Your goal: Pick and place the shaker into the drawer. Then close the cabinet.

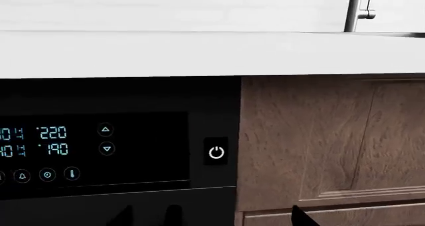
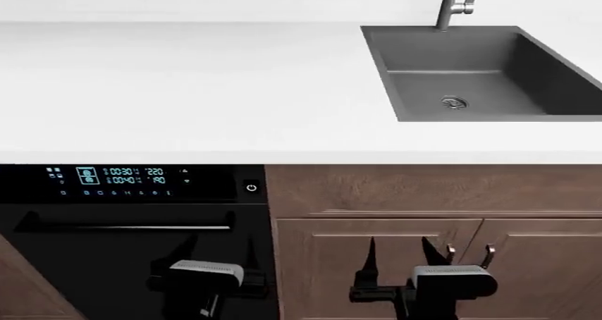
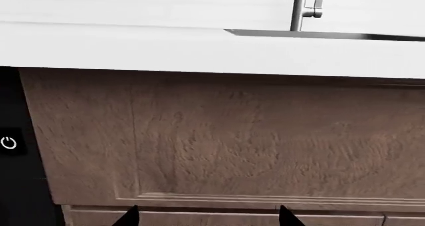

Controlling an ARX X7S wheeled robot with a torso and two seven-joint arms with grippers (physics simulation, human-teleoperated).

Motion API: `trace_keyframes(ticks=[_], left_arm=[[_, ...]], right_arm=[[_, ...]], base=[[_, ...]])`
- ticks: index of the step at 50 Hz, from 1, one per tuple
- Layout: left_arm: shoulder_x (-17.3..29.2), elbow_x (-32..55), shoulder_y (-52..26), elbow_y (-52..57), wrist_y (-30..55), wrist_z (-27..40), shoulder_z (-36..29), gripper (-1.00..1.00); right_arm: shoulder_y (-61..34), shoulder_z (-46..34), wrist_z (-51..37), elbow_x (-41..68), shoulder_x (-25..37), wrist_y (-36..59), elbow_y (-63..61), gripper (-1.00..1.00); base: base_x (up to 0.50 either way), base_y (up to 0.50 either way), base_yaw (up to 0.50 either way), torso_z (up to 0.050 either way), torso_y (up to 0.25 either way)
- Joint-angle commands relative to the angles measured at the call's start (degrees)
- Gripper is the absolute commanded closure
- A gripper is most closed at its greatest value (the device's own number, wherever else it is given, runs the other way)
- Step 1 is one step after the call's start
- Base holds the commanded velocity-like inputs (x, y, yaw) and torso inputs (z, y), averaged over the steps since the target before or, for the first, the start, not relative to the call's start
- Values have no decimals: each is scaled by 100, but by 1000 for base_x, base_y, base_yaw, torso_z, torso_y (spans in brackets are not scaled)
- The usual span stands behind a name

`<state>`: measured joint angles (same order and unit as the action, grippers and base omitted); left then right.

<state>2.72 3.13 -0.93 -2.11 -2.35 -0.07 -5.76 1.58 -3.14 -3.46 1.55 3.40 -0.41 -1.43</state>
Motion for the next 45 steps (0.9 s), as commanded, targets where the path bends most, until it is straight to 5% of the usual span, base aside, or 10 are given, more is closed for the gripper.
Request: trace_keyframes(ticks=[1,4,7,10,13,16,19,33,41,45], left_arm=[[162,61,-3,89,-77,57,-201,-100],[195,389,-642,958,873,225,43,-100],[270,752,-3019,2056,3452,444,157,-100],[173,846,-5598,927,4988,465,86,-100],[-67,677,-8176,-1651,4307,178,-94,-100],[-270,1219,-10754,-4229,2122,-64,-827,-100],[-270,2310,-12834,-6808,2188,0,-1883,-100],[-271,2782,-12947,-7288,2639,158,-2795,-100],[-271,3977,-12858,-7288,2659,62,-3970,-100],[-270,3842,-12790,-7288,2785,217,-3494,-100]], right_arm=[[-9,-121,-112,71,118,106,-56,-100],[-679,59,-106,405,250,1510,-1275,-100],[-3150,250,-138,780,565,4089,-2622,-100],[-5728,143,-18,900,656,5669,-1310,-100],[-8307,-564,466,493,497,4672,1268,-100],[-10885,-966,924,132,0,2181,3846,-100],[-13463,-494,1079,-466,-86,2525,6424,-100],[-13657,86,1385,-1217,-192,2912,7077,-100],[-13657,71,1434,-1168,-194,2840,7256,-100],[-13657,47,1472,-1164,-208,2800,7342,-100]], base=[[0,500,0,0,0],[3,167,0,0,0],[0,0,0,0,0],[0,0,0,0,0],[0,0,0,47,36],[0,0,0,50,49],[0,0,0,50,49],[0,0,0,50,49],[0,0,0,50,50],[42,0,0,38,37]])
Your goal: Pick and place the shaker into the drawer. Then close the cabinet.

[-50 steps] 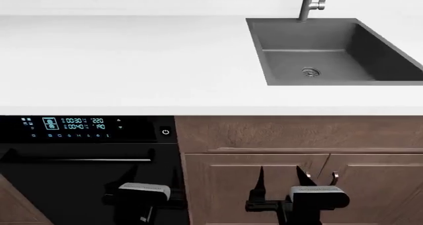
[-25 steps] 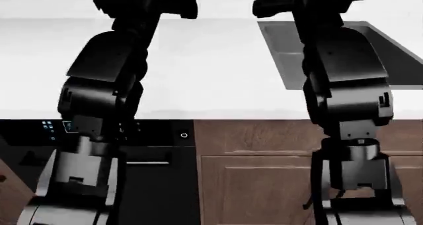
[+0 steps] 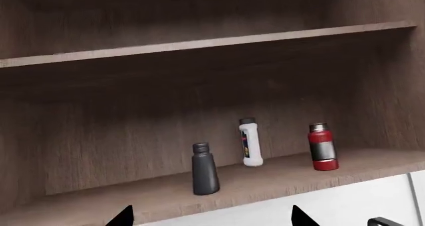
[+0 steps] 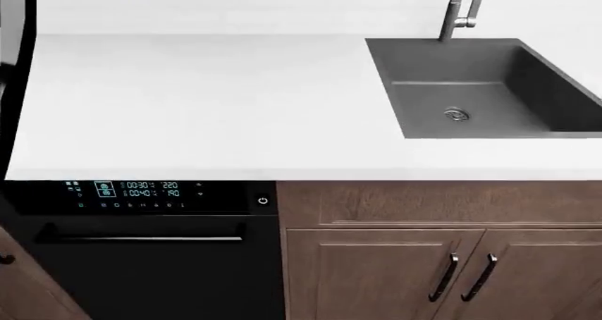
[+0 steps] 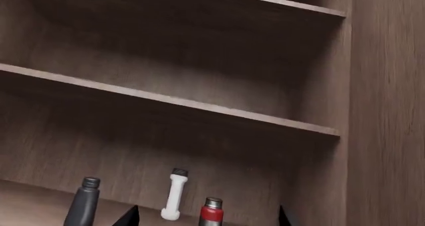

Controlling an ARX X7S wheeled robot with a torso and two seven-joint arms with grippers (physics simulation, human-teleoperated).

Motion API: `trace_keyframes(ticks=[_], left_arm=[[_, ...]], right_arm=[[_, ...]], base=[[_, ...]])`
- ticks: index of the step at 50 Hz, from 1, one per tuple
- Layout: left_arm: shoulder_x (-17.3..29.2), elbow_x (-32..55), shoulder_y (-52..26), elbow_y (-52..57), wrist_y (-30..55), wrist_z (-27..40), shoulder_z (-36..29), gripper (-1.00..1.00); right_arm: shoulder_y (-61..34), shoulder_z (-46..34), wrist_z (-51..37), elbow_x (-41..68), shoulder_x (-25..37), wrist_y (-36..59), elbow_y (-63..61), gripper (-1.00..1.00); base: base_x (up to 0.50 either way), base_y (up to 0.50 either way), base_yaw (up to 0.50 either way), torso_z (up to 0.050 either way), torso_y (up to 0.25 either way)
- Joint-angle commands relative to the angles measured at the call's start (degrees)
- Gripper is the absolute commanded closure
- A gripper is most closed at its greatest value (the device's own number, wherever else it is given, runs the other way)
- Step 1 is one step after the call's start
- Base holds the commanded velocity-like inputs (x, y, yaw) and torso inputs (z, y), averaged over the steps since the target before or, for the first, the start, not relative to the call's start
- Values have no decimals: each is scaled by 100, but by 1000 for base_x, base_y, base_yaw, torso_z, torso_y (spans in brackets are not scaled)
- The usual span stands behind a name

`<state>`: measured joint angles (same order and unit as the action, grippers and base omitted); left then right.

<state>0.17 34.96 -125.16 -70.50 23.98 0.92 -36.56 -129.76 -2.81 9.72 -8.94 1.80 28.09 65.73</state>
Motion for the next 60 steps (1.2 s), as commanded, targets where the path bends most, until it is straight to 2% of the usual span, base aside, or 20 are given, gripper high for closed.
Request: trace_keyframes(ticks=[1,6,19,23,30,51,60], left_arm=[[-15,579,-356,-448,175,104,-326,-100],[-15,372,-296,-448,211,15,-90,-100],[-16,844,-273,-448,157,-199,-494,-100],[-15,587,-252,-448,173,-222,-266,-100],[-15,526,-171,-448,162,-266,-229,-100],[-16,448,-101,-448,165,-337,-257,-100],[-15,496,-44,-448,161,-369,-317,-100]], right_arm=[[-524,5,158,-114,-50,-53,670,-100],[-524,-21,145,-52,-55,-84,830,-100],[-515,-433,98,386,-28,26,925,-100],[-487,-635,81,594,-9,26,925,-100],[-416,-837,30,779,13,9,925,-100],[-305,-891,6,924,48,-82,925,-100],[-259,-812,-75,931,69,-168,925,-100]], base=[[500,0,0,0,0],[500,0,0,0,0],[500,0,0,0,0],[500,0,0,0,0],[500,0,0,0,0],[500,0,0,0,1],[0,0,0,0,0]])
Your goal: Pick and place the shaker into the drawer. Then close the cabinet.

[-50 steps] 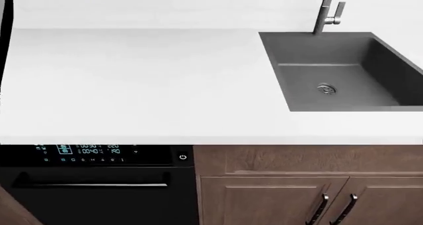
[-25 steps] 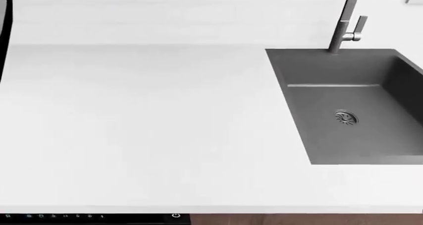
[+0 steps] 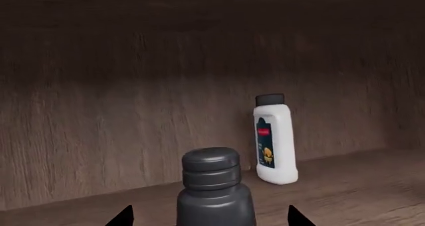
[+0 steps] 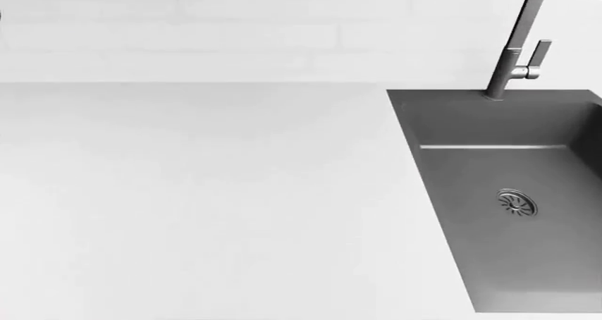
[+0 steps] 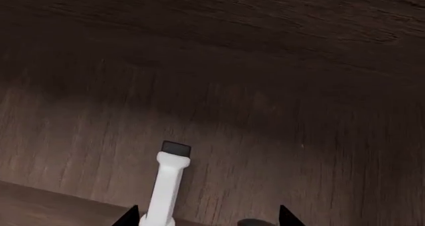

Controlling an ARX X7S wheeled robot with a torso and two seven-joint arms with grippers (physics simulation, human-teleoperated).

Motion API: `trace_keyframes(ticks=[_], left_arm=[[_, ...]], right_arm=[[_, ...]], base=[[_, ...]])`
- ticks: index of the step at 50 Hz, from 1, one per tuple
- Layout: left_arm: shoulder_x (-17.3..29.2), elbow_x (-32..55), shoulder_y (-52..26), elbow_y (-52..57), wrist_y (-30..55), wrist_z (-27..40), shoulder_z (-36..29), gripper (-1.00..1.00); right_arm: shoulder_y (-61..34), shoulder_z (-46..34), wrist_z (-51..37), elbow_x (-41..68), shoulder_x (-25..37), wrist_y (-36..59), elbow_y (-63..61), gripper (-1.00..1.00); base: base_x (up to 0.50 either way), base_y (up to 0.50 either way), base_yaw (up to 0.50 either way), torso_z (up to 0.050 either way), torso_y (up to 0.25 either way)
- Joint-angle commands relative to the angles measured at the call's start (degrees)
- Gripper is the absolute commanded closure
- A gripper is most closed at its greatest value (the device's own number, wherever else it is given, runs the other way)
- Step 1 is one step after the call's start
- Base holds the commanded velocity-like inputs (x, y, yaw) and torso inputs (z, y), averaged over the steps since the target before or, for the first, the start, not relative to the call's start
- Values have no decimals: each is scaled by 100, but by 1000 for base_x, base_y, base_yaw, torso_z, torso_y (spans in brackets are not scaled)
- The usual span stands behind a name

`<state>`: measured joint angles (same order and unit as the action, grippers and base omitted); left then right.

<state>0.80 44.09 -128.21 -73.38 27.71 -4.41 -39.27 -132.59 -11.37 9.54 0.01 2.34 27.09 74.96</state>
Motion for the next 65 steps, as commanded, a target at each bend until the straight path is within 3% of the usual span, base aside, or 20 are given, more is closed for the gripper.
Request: trace_keyframes(ticks=[1,12,27,57,58,65], left_arm=[[-78,-428,265,-160,-210,163,-38,-100],[-78,-505,323,-160,-238,160,26,-100],[-78,-541,421,-160,-272,168,29,-100],[-78,-610,487,-160,-245,140,194,-100],[-78,-622,490,-160,-241,135,230,100],[-78,-716,463,-160,-275,153,362,100]], right_arm=[[32,49,-58,35,15,-71,3,-100],[145,200,-131,62,52,172,3,-100],[464,436,-1034,4,401,995,3,-100],[588,342,-590,18,351,1091,3,-100],[596,337,-557,17,349,1100,3,100],[593,239,-329,-9,324,1041,2,100]], base=[[0,0,0,0,0],[0,0,0,0,0],[0,0,0,0,0],[99,0,0,0,0],[0,0,0,0,0],[0,0,0,0,0]])
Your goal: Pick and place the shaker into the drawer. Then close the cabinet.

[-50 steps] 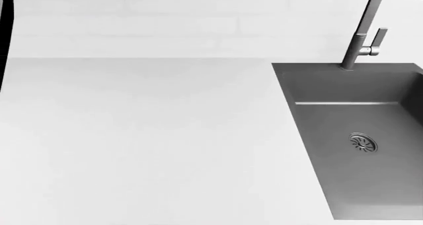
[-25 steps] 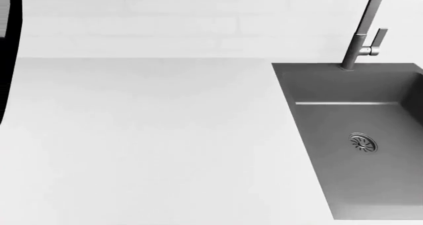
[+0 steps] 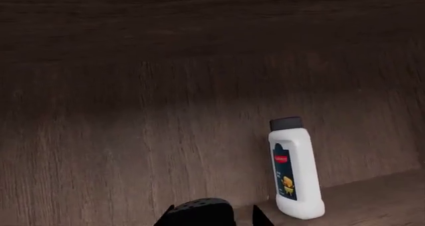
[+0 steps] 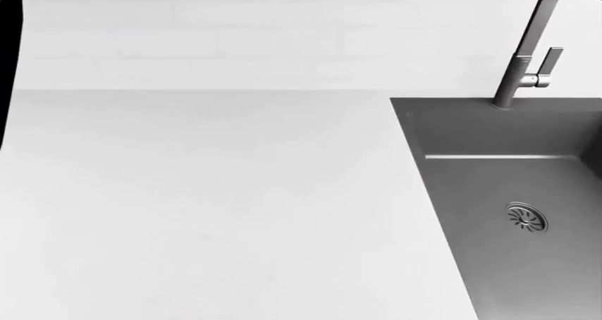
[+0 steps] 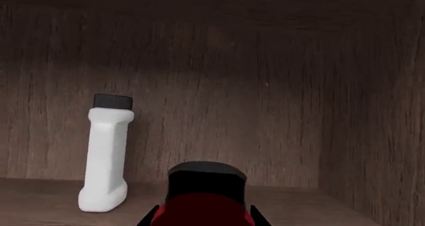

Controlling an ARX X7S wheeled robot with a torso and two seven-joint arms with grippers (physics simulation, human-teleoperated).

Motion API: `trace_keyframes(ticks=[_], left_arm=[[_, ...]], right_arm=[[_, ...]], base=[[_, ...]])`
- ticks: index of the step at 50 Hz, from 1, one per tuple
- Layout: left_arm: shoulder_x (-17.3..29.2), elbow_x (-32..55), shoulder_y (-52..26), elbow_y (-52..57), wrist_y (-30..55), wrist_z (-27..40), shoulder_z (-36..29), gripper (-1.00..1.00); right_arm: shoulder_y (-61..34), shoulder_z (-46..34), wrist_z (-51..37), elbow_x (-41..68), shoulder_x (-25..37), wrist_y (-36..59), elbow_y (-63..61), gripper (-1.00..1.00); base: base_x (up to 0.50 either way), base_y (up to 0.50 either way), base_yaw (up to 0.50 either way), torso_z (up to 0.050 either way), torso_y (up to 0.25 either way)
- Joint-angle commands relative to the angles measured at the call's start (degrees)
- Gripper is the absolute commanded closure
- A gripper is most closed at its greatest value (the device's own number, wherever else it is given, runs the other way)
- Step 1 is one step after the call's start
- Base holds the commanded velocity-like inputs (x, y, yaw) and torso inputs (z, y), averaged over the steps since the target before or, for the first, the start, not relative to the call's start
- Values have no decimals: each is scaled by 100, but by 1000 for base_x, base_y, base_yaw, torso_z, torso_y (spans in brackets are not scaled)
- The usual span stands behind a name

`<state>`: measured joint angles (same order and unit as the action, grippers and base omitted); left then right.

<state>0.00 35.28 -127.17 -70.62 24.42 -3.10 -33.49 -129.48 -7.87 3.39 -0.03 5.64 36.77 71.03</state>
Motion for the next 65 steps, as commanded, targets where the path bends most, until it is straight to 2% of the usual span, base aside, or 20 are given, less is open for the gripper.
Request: trace_keyframes(ticks=[1,5,9,11,14,17,20,22,28,31,40,49,52,56,58,65], left_arm=[[2,145,352,-437,40,33,-184,100],[2,8,136,-437,-68,59,228,100],[3,46,-432,-436,-302,-120,672,100],[4,26,-776,-435,-435,-239,887,100],[41,-1030,-782,881,288,-425,2235,100],[67,-1175,-779,2208,1155,-382,2763,100],[193,-716,-385,3940,2227,71,2943,100],[228,-395,-158,4870,2821,419,3150,100],[87,690,646,7069,4343,1588,3989,100],[63,1069,878,7541,4682,2024,4215,100],[65,2254,1816,8683,5411,3216,4738,100],[84,3961,3123,9759,6205,4731,5378,100],[104,4548,3672,9999,6303,5192,5510,100],[167,5056,4508,10341,6253,5526,5554,100],[204,5295,4915,10512,6225,5673,5569,100],[316,5636,5951,10951,6051,5834,5636,100]], right_arm=[[264,-108,301,2,-13,50,395,100],[7,31,426,110,-91,-210,395,100],[-514,249,670,226,-218,-650,394,100],[-551,441,845,143,-285,-641,-182,100],[-551,696,1005,45,-374,-264,-1467,100],[-551,735,1098,33,-428,29,-2375,100],[-547,689,1182,59,-458,363,-3118,100],[-289,596,1223,100,-427,871,-4118,100],[578,669,1051,236,-371,2362,-6894,100],[947,735,945,291,-359,2956,-7804,100],[1473,786,804,465,-289,4216,-9259,100],[2475,1010,605,602,-410,5309,-10600,100],[2973,1152,90,1231,-302,5321,-10813,100],[3520,1756,-2379,4394,270,5319,-10879,100],[3761,1937,-3159,5366,433,5312,-10908,100],[4634,2213,-4025,6381,475,5232,-11134,100]], base=[[0,0,0,0,0],[3,1,2,0,0],[0,1,1,0,0],[0,0,0,0,0],[0,0,0,0,0],[0,0,0,0,0],[0,0,0,0,0],[0,0,0,0,0],[-374,-1,0,0,0],[-500,-1,0,0,0],[-500,-1,0,0,0],[-500,-1,0,0,0],[-500,-1,0,0,0],[-500,-1,0,0,0],[-500,-1,0,0,0],[-500,-1,0,0,0]])
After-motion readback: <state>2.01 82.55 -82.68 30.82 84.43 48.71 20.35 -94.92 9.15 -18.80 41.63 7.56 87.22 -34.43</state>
